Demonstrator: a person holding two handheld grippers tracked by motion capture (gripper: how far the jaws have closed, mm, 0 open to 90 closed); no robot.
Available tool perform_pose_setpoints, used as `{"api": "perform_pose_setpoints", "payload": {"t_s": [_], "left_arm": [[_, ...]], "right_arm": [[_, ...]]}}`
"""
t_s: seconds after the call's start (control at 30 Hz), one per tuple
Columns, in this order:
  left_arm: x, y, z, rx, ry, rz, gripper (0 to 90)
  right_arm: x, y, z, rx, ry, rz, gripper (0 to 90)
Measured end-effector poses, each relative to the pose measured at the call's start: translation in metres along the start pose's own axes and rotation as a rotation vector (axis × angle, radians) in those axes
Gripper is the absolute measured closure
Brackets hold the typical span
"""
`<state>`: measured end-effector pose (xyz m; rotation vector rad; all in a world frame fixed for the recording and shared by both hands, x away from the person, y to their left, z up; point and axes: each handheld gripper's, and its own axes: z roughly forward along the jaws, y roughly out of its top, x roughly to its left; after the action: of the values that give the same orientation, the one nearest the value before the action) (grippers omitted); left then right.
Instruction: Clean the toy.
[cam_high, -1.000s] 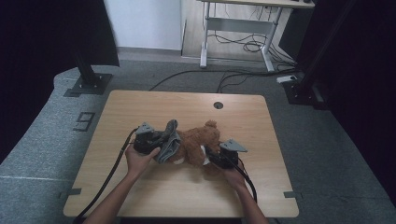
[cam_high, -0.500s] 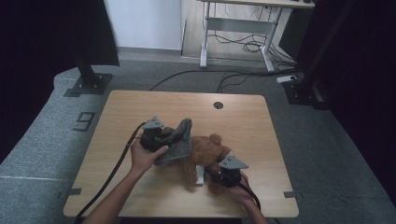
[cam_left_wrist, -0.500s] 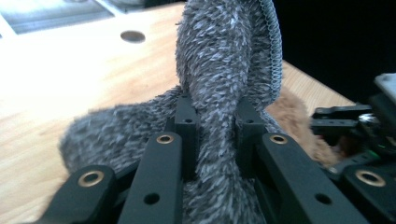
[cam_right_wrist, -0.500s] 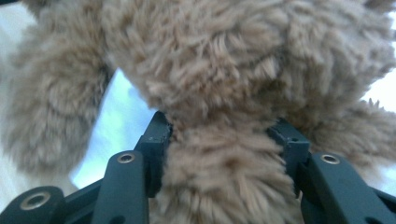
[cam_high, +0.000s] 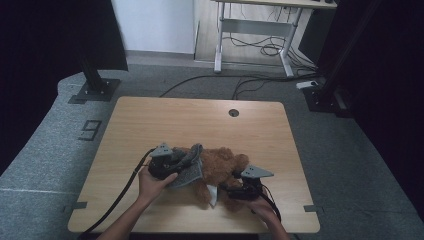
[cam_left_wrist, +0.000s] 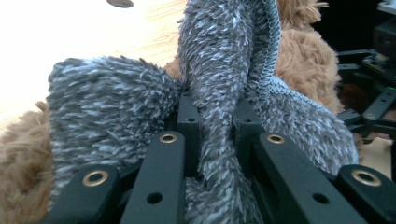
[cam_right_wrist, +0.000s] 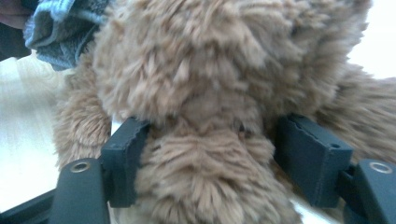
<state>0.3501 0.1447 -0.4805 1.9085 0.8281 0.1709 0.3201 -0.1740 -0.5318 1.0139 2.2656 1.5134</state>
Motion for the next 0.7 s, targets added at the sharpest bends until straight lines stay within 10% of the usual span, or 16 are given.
{"api": "perform_pose_setpoints", "payload": {"t_s": [0.3,0.5,0.7], "left_arm": [[-0.019,0.025,-0.001,0.021,-0.038,0.02,76.6],[-0.045,0.066,0.044,0.066,-0.091,0.048,76.2],[-0.042,0.065,0.078,0.129,-0.066,0.048,76.2]], "right_arm": [[0.011,-0.004,0.015,0.035,-0.086,-0.096,44.5],[0.014,-0.005,0.019,0.035,-0.098,-0.114,43.7],[0.012,-0.008,0.02,0.065,-0.111,-0.103,46.6]]}}
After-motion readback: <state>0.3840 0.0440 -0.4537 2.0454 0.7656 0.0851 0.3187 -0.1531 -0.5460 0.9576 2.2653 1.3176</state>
